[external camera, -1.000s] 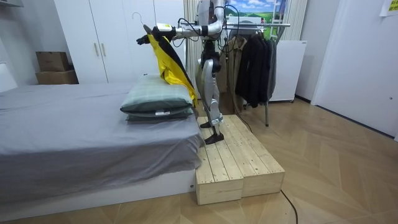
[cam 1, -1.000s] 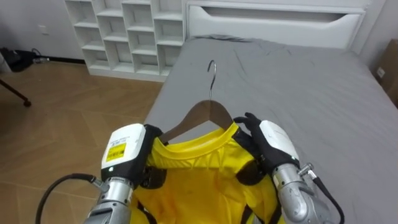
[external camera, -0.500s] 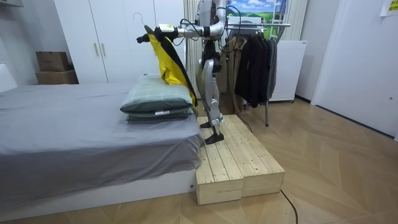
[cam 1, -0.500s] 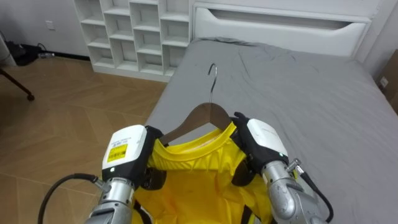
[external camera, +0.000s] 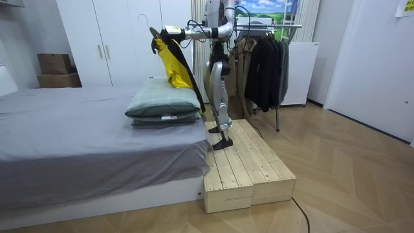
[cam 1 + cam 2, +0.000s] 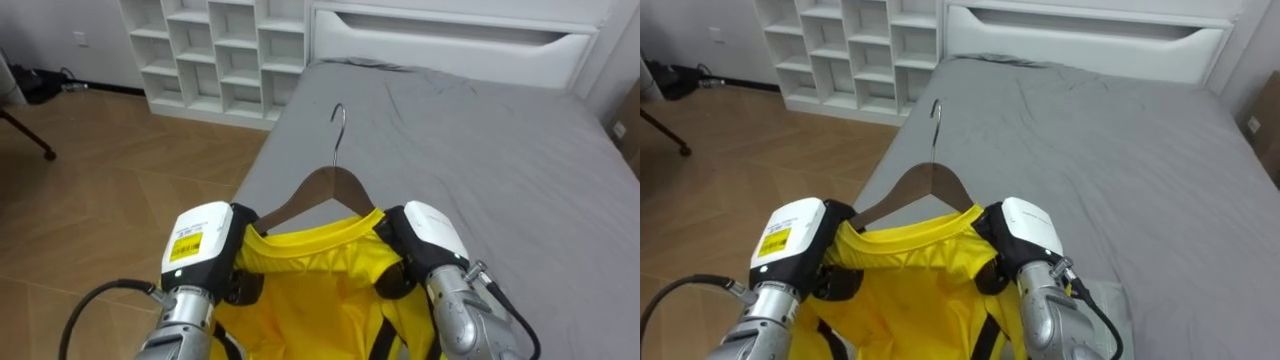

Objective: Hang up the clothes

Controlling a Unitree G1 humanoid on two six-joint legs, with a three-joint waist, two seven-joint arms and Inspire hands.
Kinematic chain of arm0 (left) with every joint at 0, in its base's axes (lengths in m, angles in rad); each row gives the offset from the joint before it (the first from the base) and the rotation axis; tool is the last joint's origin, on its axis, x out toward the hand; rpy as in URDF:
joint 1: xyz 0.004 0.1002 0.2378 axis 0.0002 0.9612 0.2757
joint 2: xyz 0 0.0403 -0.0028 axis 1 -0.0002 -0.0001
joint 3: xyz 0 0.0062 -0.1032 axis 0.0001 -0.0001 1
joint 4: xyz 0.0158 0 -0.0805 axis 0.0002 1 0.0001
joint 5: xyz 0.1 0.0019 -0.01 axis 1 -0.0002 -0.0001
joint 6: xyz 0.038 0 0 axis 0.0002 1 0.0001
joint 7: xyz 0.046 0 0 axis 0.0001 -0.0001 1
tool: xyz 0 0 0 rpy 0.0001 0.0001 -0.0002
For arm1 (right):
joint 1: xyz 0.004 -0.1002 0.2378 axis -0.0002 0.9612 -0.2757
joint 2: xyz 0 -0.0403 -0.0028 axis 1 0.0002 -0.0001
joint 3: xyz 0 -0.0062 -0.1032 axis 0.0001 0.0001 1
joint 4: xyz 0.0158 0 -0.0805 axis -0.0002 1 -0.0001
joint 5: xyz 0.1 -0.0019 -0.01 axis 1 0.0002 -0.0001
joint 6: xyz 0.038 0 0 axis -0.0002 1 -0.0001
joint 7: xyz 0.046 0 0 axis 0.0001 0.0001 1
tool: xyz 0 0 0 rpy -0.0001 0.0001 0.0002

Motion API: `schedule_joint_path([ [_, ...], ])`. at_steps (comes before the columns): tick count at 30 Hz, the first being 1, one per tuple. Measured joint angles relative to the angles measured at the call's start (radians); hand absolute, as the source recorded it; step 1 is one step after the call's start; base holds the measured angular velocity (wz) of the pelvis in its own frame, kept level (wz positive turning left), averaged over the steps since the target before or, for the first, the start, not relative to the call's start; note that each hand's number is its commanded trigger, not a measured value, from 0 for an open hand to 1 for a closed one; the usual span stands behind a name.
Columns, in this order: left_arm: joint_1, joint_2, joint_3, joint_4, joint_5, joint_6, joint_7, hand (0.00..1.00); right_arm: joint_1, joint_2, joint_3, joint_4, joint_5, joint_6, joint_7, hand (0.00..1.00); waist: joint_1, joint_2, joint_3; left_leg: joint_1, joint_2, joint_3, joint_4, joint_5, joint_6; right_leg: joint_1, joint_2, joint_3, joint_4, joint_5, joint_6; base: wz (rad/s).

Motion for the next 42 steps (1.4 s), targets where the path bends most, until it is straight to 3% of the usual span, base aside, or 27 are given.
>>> schedule_joint_path([
  [24,0.0,0.002,-0.003,-0.005,0.001,0.001,0.0,1.0,0.0,-0.01,0.004,0.001,0.006,-0.003,-0.014,1.0,0.0,0.014,0.0002,-0.001,-0.003,-0.01,0.001,0.0,0.0,0.005,0.0,-0.003,-0.001,0.0,0.0,0.01],
  [25,0.0,0.002,-0.003,-0.005,-0.002,0.001,0.0,0.64,0.0,-0.011,0.003,0.001,0.006,-0.006,-0.014,1.0,-0.001,0.014,0.0001,0.0,-0.003,-0.01,0.002,0.0,0.0,0.006,-0.001,-0.003,-0.001,0.0,0.0,0.0],
  [26,0.0,0.002,-0.003,-0.005,-0.002,0.001,0.0,0.08,0.0,-0.011,0.002,0.001,0.006,-0.007,-0.014,1.0,-0.001,0.015,0.0001,0.0,-0.004,-0.01,0.002,0.0,0.0,0.006,-0.001,-0.004,-0.001,0.0,0.0,0.0],
  [27,0.0,0.002,0.003,-0.005,-0.002,0.001,0.0,0.0,0.001,-0.014,-0.004,0.002,0.004,-0.011,-0.014,1.0,-0.003,0.015,0.0004,-0.001,-0.004,-0.011,0.006,0.0,0.0,0.006,-0.001,-0.004,-0.001,0.0,0.0,0.0],
  [32,0.0,-0.001,0.002,-0.005,-0.014,-0.001,0.0,0.0,0.009,-0.017,-0.012,0.002,0.0,-0.021,-0.014,1.0,-0.007,0.02,-0.0006,-0.001,-0.004,-0.012,0.008,0.0,0.0,0.004,-0.001,-0.006,-0.001,0.0,0.0,0.0],
  [36,0.0,-0.031,0.004,-0.005,-0.082,-0.017,0.0,0.0,0.049,-0.022,-0.025,0.002,0.0,-0.021,-0.014,1.0,-0.006,0.031,-0.0057,0.0,-0.004,-0.012,0.011,0.0,0.0,0.008,-0.002,-0.006,0.0,0.0,0.0,0.0],
  [42,0.002,-0.032,0.009,-0.005,-0.182,-0.032,0.0,0.0,0.126,-0.018,-0.064,-0.026,0.0,-0.041,-0.012,1.0,-0.016,0.036,-0.0077,0.0,-0.004,-0.01,0.01,0.0,0.0,0.009,-0.002,-0.003,0.002,0.0,0.0,0.0],
])
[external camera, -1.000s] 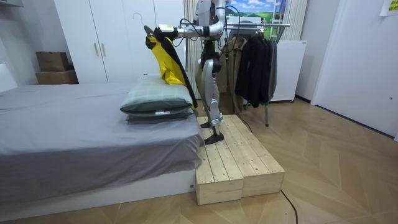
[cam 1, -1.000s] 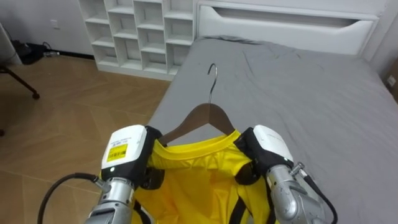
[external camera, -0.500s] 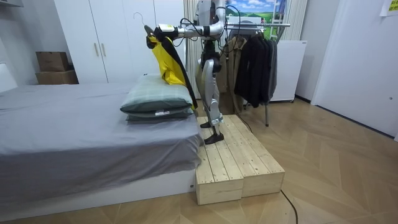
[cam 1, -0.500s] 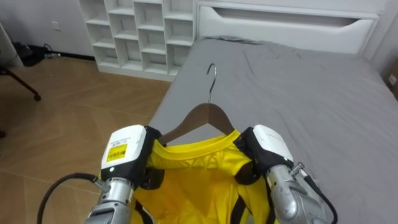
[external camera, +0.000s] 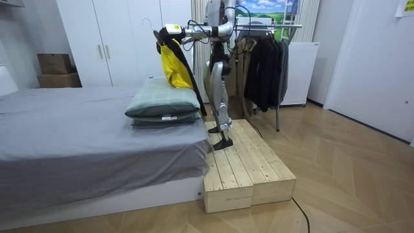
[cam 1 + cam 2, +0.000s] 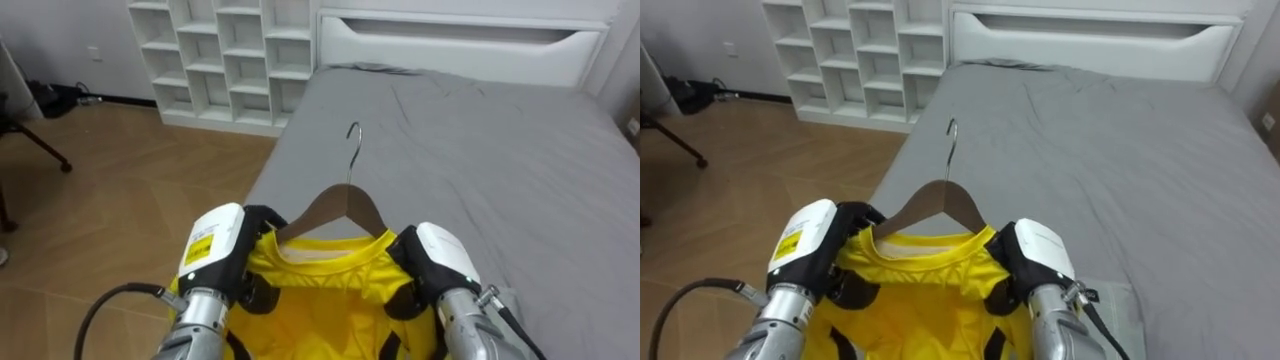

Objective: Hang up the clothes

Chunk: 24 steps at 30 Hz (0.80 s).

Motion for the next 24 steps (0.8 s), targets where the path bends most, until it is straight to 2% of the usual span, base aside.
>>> schedule_joint_path([
  [5,0.002,0.005,0.003,0.0,-0.026,-0.025,0.0,0.0,0.04,0.0,-0.035,-0.024,0.0,-0.021,-0.003,1.0,-0.014,0.0,0.0001,0.003,-0.001,0.003,-0.001,0.0,0.001,0.0,-0.002,0.004,0.002,0.0,0.0,0.0],
  [7,0.002,0.005,0.003,0.0,-0.039,-0.042,0.0,0.0,0.064,-0.002,-0.058,-0.024,0.006,-0.049,-0.018,1.0,-0.015,0.0,0.0002,0.007,-0.001,0.005,-0.001,0.0,0.001,0.003,-0.002,0.007,0.002,0.0,0.0,0.0],
  [10,0.003,0.005,0.01,0.0,-0.05,-0.053,0.0,0.0,0.093,-0.002,-0.088,-0.024,0.023,-0.069,-0.025,1.0,-0.014,0.0,0.0006,0.013,-0.001,0.011,-0.006,0.0,0.001,0.001,-0.003,0.009,0.002,0.0,0.0,-0.05],
  [15,0.023,0.002,0.043,0.0,-0.06,-0.081,0.0,0.0,0.113,-0.002,-0.118,-0.024,0.03,-0.079,-0.021,1.0,-0.018,0.0,0.0005,0.015,-0.002,0.017,-0.017,0.002,0.003,0.0,-0.006,0.011,0.002,0.0,0.0,-0.03],
  [24,0.028,0.002,0.054,0.0,-0.059,-0.099,0.0,0.0,0.118,-0.002,-0.127,-0.024,0.03,-0.081,-0.017,1.0,-0.021,0.0,0.0004,0.016,-0.003,0.021,-0.019,0.002,0.003,-0.001,-0.009,0.011,0.002,0.0,0.0,0.0],
])
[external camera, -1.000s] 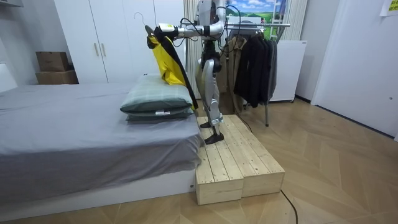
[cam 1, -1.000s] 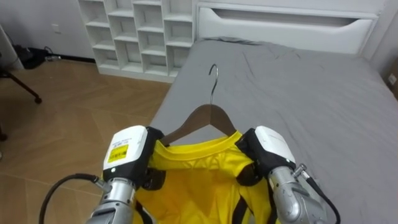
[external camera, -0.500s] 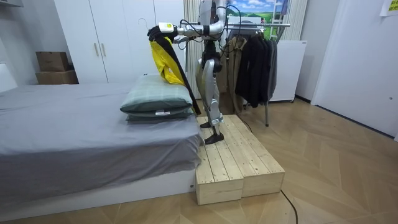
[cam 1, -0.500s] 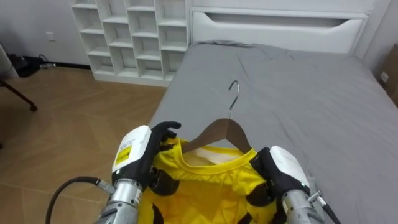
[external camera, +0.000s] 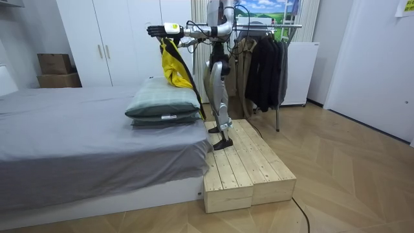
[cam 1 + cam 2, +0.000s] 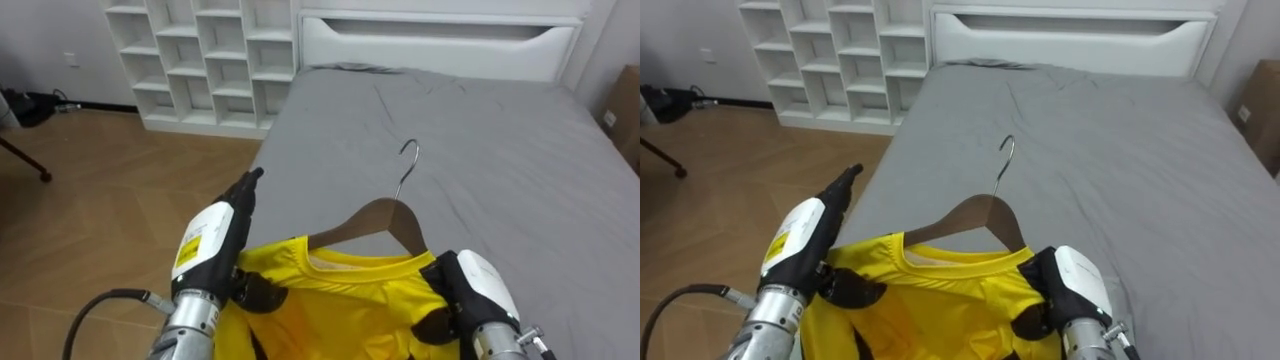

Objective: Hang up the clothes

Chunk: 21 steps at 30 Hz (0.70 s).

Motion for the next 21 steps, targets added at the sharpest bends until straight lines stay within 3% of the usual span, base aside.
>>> schedule_joint_path([
  [11,0.021,0.0,0.017,0.0,-0.009,-0.023,0.0,0.0,0.001,-0.001,-0.016,0.0,-0.001,-0.01,0.041,1.0,-0.003,-0.004,-0.0022,0.0,0.0,0.0,0.001,0.0,0.0,0.0,0.0,0.0,-0.001,0.0,0.0,0.0],
  [21,0.057,0.004,0.088,-0.001,-0.071,-0.027,-0.04,0.0,0.027,-0.023,-0.045,-0.003,0.018,-0.025,0.053,1.0,-0.019,-0.005,-0.0037,0.014,0.0,0.002,-0.002,0.0,0.0,0.006,0.0,0.005,0.0,0.0,0.001,0.0],
])
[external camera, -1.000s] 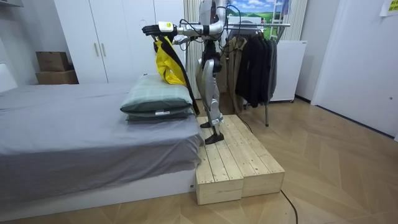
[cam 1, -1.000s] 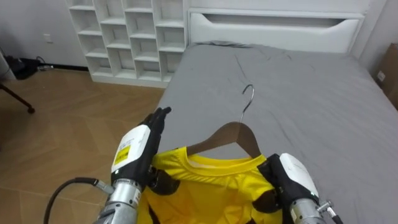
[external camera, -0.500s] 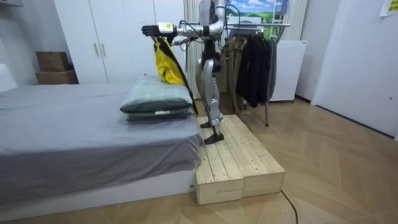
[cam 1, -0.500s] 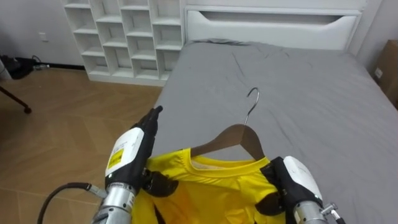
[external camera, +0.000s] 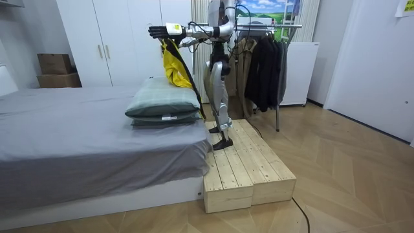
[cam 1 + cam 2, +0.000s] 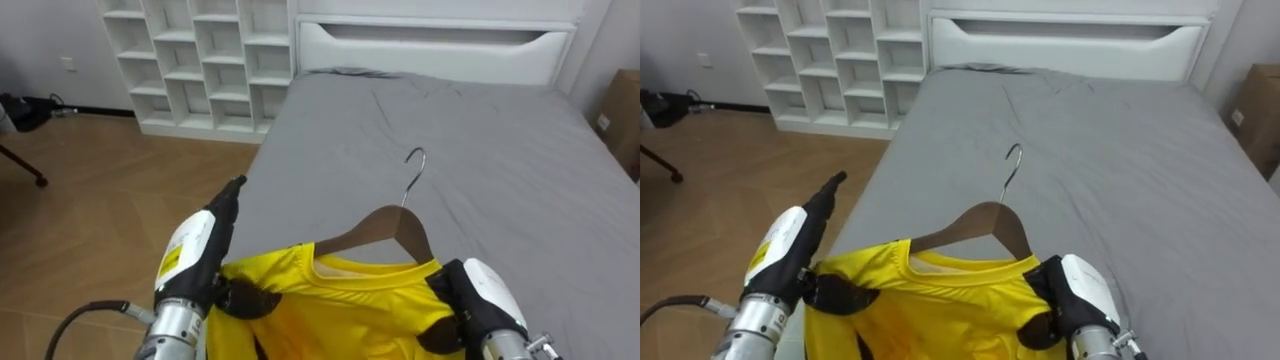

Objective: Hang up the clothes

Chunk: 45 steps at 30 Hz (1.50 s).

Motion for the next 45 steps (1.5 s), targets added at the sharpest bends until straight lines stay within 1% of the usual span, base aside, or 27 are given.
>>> schedule_joint_path([
  [2,0.023,0.001,0.001,0.0,-0.044,0.0,-0.007,0.0,0.001,-0.021,-0.002,0.0,0.002,-0.003,-0.005,1.0,0.0,-0.001,-0.0003,-0.001,0.0,0.002,0.0,0.0,0.0,0.003,0.0,0.002,0.001,0.0,0.0,0.0],
  [4,0.061,0.009,0.002,0.001,-0.106,0.001,-0.021,0.0,0.004,-0.051,-0.006,0.0,0.004,-0.003,-0.017,1.0,-0.001,-0.003,0.0,0.005,0.0,0.001,0.0,0.0,0.001,0.01,-0.001,-0.001,0.0,0.0,0.0,0.0],
  [5,0.068,0.01,0.006,0.001,-0.106,0.002,-0.022,0.0,0.004,-0.054,-0.012,0.0,0.004,-0.003,-0.018,1.0,0.0,-0.004,-0.0004,0.005,0.0,0.001,0.001,0.0,0.001,0.01,-0.001,-0.002,0.0,0.0,0.0,0.0],
  [7,0.082,0.023,0.022,0.001,-0.109,0.007,-0.024,0.0,0.003,-0.07,-0.039,-0.005,0.004,-0.003,-0.023,1.0,0.005,-0.004,-0.0002,0.003,0.0,0.0,0.001,0.0,0.001,0.006,-0.001,-0.002,0.0,0.0,0.0,0.0],
  [9,0.084,0.031,0.025,0.004,-0.124,0.01,-0.026,0.0,0.0,-0.088,-0.043,-0.005,0.004,-0.003,-0.026,1.0,0.01,-0.004,-0.0002,0.004,0.0,0.0,0.002,0.0,0.001,0.003,-0.001,-0.001,0.003,0.0,0.0,0.0],
  [10,0.084,0.03,0.026,0.009,-0.128,0.01,-0.032,0.0,-0.001,-0.095,-0.043,-0.005,0.003,-0.003,-0.03,1.0,0.017,-0.005,0.0003,0.006,0.0,0.0,0.002,0.001,0.001,0.003,-0.001,0.0,0.007,0.0,0.001,0.0],
  [12,0.083,0.03,0.026,0.008,-0.142,0.011,-0.049,0.0,-0.006,-0.102,-0.043,-0.001,0.005,-0.002,-0.03,1.0,0.025,-0.008,0.0004,0.005,0.0,0.0,-0.001,0.002,0.003,-0.003,-0.001,0.0,0.013,-0.001,0.002,0.0],
  [14,0.083,0.03,0.027,0.008,-0.144,0.013,-0.069,0.0,-0.033,-0.106,-0.043,0.028,0.004,-0.002,-0.025,1.0,0.025,-0.011,0.0021,0.004,0.0,-0.002,-0.005,0.003,0.005,-0.005,-0.001,-0.001,0.013,-0.001,0.002,0.0],
  [16,0.081,0.03,0.028,0.007,-0.143,0.013,-0.082,0.0,-0.082,-0.107,-0.045,0.068,0.006,0.008,-0.015,1.0,0.025,-0.021,0.0067,-0.001,-0.002,-0.007,-0.008,0.007,0.005,-0.008,-0.002,-0.007,0.013,-0.002,0.002,0.07],
  [19,0.08,0.029,0.03,0.009,-0.143,0.013,-0.103,0.0,-0.123,-0.106,-0.066,0.077,0.012,0.009,-0.001,1.0,0.027,-0.032,0.0101,-0.016,-0.004,-0.019,-0.007,0.013,0.006,-0.013,-0.002,-0.016,0.012,-0.001,0.002,0.12],
  [23,0.08,0.03,0.04,0.01,-0.145,0.013,-0.124,0.0,-0.155,-0.111,-0.072,0.077,0.033,0.009,0.01,1.0,0.03,-0.033,0.0094,-0.032,-0.007,-0.029,0.005,0.013,0.006,-0.015,-0.003,-0.029,0.012,-0.001,0.002,0.1],
  [26,0.081,0.03,0.057,0.031,-0.144,0.014,-0.145,0.0,-0.167,-0.112,-0.072,0.077,0.057,0.009,0.01,1.0,0.032,-0.033,0.009,-0.043,-0.009,-0.038,0.009,0.013,0.006,-0.019,-0.004,-0.041,0.012,-0.001,0.002,0.1],
  [28,0.082,0.03,0.066,0.05,-0.147,0.025,-0.166,0.0,-0.17,-0.114,-0.076,0.079,0.057,0.01,0.009,1.0,0.032,-0.03,0.0089,-0.059,-0.011,-0.046,0.016,0.013,0.006,-0.027,-0.005,-0.063,0.012,-0.001,0.002,0.12],
  [30,0.09,0.03,0.073,0.055,-0.148,0.034,-0.179,0.0,-0.17,-0.115,-0.082,0.082,0.058,0.014,0.009,1.0,0.035,-0.029,0.0088,-0.067,-0.012,-0.052,0.022,0.013,0.006,-0.032,-0.005,-0.064,0.012,-0.001,0.002,0.08],
  [32,0.097,0.03,0.089,0.07,-0.172,0.032,-0.188,0.0,-0.169,-0.125,-0.081,0.082,0.058,0.015,0.009,1.0,0.042,-0.025,0.0089,-0.068,-0.012,-0.052,0.022,0.012,0.006,-0.037,-0.005,-0.063,0.012,-0.001,0.002,0.0],
  [33,0.095,0.031,0.103,0.108,-0.185,0.026,-0.188,0.0,-0.169,-0.13,-0.082,0.083,0.058,0.015,0.007,1.0,0.046,-0.02,0.0085,-0.063,-0.012,-0.051,0.018,0.012,0.006,-0.036,-0.005,-0.062,0.011,-0.001,0.002,-0.04],
  [34,0.094,0.031,0.12,0.173,-0.194,0.022,-0.188,0.0,-0.169,-0.131,-0.082,0.087,0.058,0.015,0.006,1.0,0.047,-0.014,0.0054,-0.052,-0.013,-0.049,0.007,0.013,0.006,-0.032,-0.006,-0.061,0.012,-0.001,0.002,-0.06],
  [35,0.096,0.031,0.129,0.205,-0.204,0.023,-0.188,0.0,-0.169,-0.132,-0.082,0.092,0.059,0.015,0.006,1.0,0.046,-0.012,0.0054,-0.047,-0.013,-0.049,0.004,0.013,0.006,-0.029,-0.006,-0.06,0.011,-0.001,0.002,-0.03],
  [37,0.113,0.031,0.162,0.302,-0.212,0.037,-0.187,0.0,-0.167,-0.136,-0.098,0.119,0.061,0.017,0.006,1.0,0.046,-0.007,0.0033,-0.04,-0.013,-0.05,0.002,0.013,0.006,-0.022,-0.005,-0.06,0.01,-0.002,0.003,0.0],
  [38,0.117,0.031,0.171,0.325,-0.218,0.038,-0.187,0.0,-0.165,-0.136,-0.107,0.121,0.059,0.019,0.007,1.0,0.048,-0.006,0.0035,-0.039,-0.013,-0.05,0.002,0.013,0.006,-0.022,-0.005,-0.061,0.01,-0.002,0.003,0.0],
  [40,0.127,0.031,0.218,0.445,-0.249,0.036,-0.187,0.0,-0.144,-0.142,-0.138,0.121,0.052,0.019,0.007,1.0,0.052,-0.001,0.0011,-0.034,-0.013,-0.049,0.0,0.013,0.006,-0.018,-0.005,-0.06,0.011,-0.002,0.003,-0.02],
  [41,0.132,0.031,0.233,0.472,-0.252,0.036,-0.187,0.0,-0.14,-0.142,-0.146,0.121,0.051,0.019,0.007,1.0,0.052,-0.001,0.001,-0.031,-0.013,-0.047,-0.004,0.013,0.006,-0.018,-0.005,-0.059,0.011,-0.002,0.003,-0.1],
  [43,0.161,0.031,0.292,0.554,-0.26,0.036,-0.187,0.0,-0.121,-0.158,-0.175,0.121,0.053,0.018,0.008,1.0,0.057,-0.001,0.0008,-0.02,-0.012,-0.034,-0.019,0.013,0.006,-0.021,-0.007,-0.054,0.012,-0.002,0.003,-0.16],
  [44,0.169,0.031,0.305,0.571,-0.26,0.036,-0.187,0.0,-0.116,-0.159,-0.185,0.12,0.052,0.018,0.008,1.0,0.057,-0.001,0.0007,-0.016,-0.012,-0.032,-0.023,0.013,0.006,-0.02,-0.007,-0.051,0.012,-0.002,0.003,-0.16],
  [45,0.19,0.031,0.335,0.598,-0.259,0.036,-0.187,0.0,-0.11,-0.16,-0.202,0.12,0.053,0.019,0.008,1.0,0.056,-0.002,0.0002,-0.01,-0.012,-0.025,-0.028,0.014,0.007,-0.021,-0.007,-0.043,0.012,-0.002,0.003,-0.15],
])
